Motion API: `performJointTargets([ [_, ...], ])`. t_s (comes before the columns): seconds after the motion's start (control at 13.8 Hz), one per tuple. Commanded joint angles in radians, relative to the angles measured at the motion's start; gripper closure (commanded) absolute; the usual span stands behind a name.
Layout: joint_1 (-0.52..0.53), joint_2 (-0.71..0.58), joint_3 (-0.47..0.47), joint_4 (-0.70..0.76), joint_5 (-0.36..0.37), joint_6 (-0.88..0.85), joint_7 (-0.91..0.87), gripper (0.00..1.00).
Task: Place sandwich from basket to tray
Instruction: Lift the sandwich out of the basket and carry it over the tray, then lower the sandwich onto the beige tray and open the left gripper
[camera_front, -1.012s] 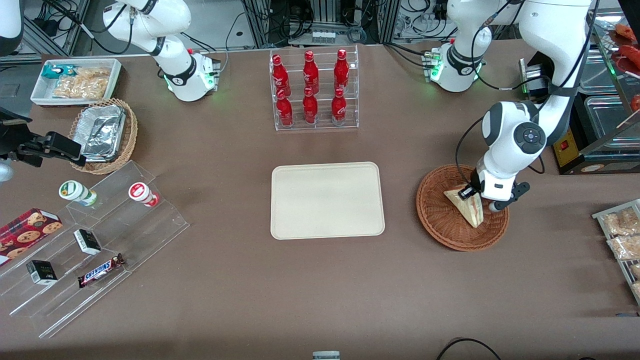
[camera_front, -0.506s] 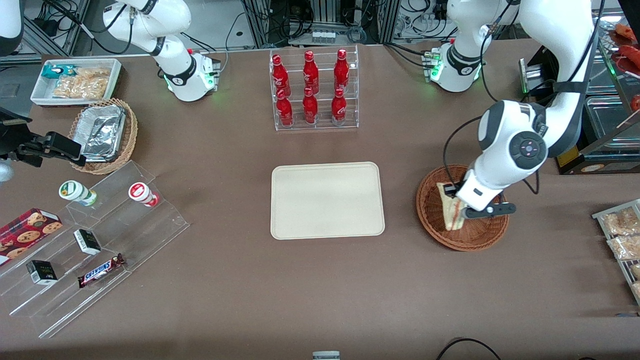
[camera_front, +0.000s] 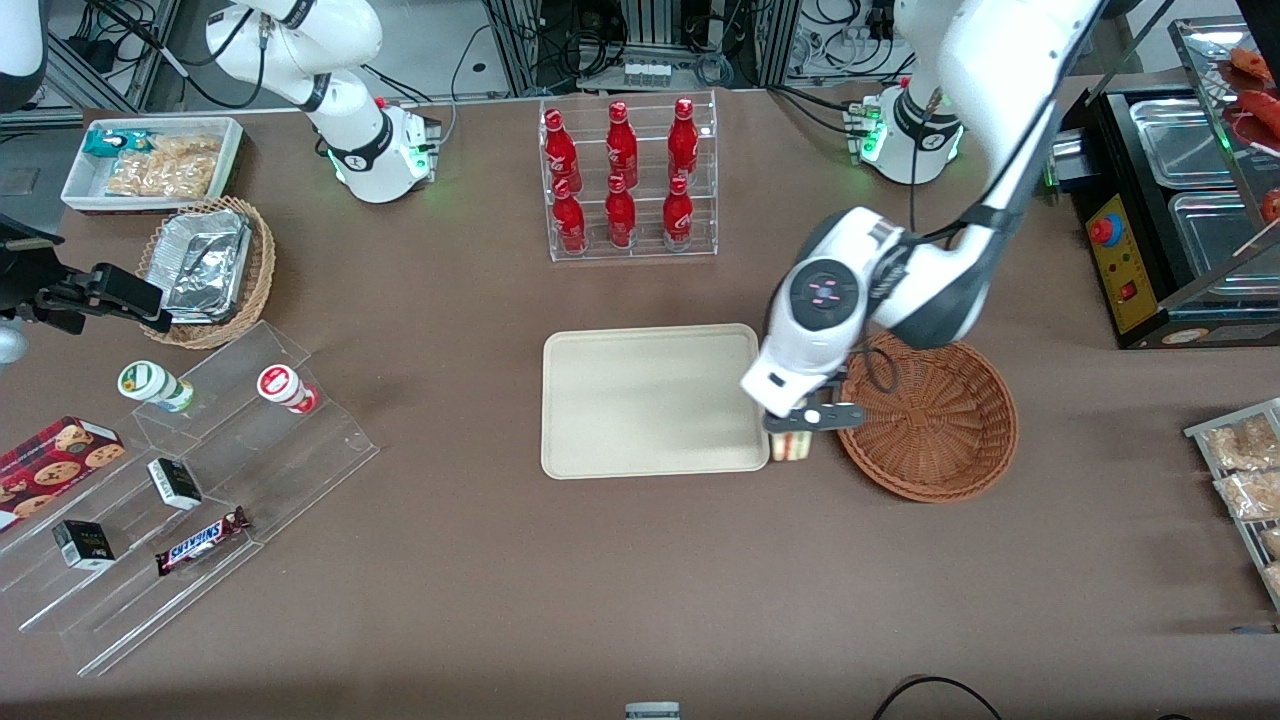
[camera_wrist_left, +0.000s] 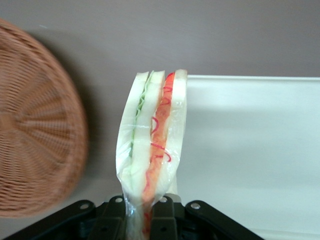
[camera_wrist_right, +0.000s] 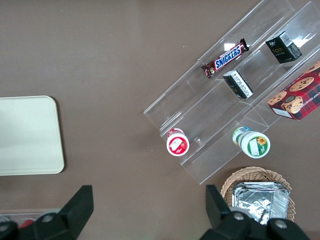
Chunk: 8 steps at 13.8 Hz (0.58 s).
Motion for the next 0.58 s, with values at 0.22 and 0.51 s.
performJointTargets([
  [0.22, -0.199, 0.222, 0.006, 0.28, 0.036, -0.055, -0.192, 1.0],
  [0.51, -0.263, 0.311, 0.007, 0.354, 0.039, -0.053, -0.211, 1.0],
])
